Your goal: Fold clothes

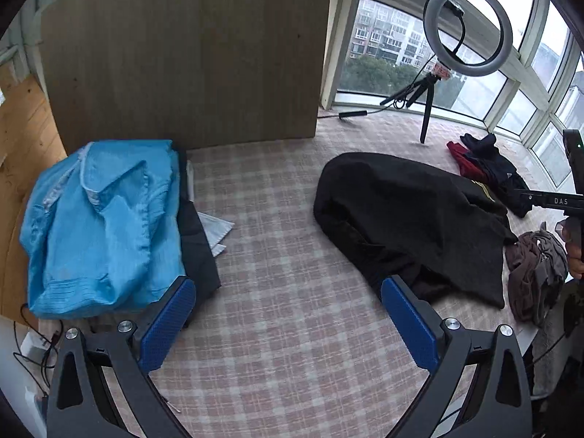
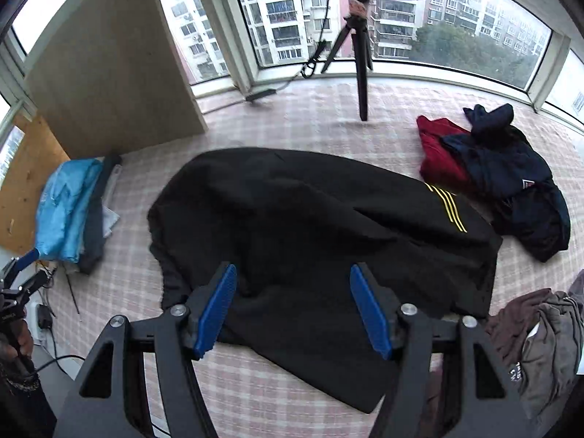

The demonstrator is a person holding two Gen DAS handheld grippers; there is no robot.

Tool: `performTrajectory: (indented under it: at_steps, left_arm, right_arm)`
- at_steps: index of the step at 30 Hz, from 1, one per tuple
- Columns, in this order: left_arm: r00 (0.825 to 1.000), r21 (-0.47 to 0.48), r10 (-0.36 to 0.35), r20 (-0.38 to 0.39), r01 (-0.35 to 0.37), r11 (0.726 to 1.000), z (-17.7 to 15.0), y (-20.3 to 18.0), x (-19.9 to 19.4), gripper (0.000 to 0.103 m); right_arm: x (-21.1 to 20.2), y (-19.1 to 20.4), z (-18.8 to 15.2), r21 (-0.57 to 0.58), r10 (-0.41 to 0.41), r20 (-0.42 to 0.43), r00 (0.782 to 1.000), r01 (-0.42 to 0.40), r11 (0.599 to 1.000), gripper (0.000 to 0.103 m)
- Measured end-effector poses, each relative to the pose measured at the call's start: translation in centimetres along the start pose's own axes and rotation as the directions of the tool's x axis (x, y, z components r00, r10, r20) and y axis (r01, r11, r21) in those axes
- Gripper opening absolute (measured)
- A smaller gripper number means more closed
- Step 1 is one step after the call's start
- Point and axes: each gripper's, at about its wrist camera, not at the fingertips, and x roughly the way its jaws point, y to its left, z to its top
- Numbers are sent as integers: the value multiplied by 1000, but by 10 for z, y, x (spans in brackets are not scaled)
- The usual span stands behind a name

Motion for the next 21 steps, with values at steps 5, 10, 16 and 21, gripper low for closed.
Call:
performTrajectory:
  at_steps: [5,10,16,21]
  left_arm:
    - [955,-14,-193,-226,195,981,-3,-47,95,102]
    - [930,49,-178,-322,204,978,-6,-84,140,102]
    - [934,85,-166,-318,203,976,-10,-97,144,98]
    - [936,75,-181,-303,212,974,-16,-97,127,98]
  right_arm:
    - [54,5,-48,-34,136,-139,981,-142,989,64]
    - [99,49,-75,-243,54,-235,970,-113,963,64]
    - [97,22,-57,-207,38,-209,977,-82,975,3]
    - [21,-35,-9,-56,37,36,999,-35,998,3]
